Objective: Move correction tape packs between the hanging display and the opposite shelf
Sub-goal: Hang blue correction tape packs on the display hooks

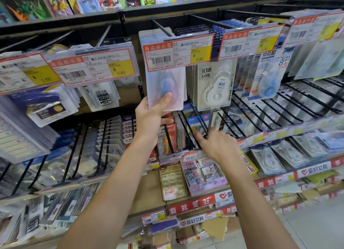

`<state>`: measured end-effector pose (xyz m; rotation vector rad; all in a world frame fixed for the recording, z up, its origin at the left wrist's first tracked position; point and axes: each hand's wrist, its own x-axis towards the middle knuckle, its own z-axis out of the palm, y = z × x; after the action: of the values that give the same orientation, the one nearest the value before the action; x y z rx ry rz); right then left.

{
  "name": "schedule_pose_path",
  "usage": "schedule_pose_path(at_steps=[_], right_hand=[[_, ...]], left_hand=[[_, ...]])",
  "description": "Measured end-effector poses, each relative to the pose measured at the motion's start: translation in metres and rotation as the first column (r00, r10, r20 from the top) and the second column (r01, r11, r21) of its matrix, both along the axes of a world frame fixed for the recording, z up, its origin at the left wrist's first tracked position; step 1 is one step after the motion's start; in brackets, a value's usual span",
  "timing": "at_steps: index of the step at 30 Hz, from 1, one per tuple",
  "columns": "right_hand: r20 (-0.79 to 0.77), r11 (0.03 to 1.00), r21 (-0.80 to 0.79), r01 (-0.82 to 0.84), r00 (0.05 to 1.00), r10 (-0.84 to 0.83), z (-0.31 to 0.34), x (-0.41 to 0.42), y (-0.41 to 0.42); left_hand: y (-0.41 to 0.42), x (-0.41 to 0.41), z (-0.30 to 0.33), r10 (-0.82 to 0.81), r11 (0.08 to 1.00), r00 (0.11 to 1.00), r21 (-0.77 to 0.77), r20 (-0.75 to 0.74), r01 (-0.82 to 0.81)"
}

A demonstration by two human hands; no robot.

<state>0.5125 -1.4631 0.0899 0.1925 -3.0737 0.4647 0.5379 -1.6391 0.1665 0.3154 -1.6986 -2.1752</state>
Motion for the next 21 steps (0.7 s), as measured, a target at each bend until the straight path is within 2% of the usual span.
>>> schedule_pose_path(at_steps=[14,17,21], right_hand=[[-0.014,1.000,0.020,-0.002,1.000,0.002,0.001,0.001,0.000],[-0.011,1.000,0.023,0.000,1.000,0.000,0.001,0.002,0.000],[-0.006,1.000,0.016,0.002,1.000,-0.002,0.001,0.003,0.001]], left_hand=[[0.010,-0.008,0.000,0.006,0.996,0.999,0.090,0.040,-0.010],[0.012,-0.006,0.003,-0.049,0.990,0.998,0.136,0.040,0.044],[0.016,-0.003,0.006,-0.104,0.993,0.991,0.069,0.080,0.098]])
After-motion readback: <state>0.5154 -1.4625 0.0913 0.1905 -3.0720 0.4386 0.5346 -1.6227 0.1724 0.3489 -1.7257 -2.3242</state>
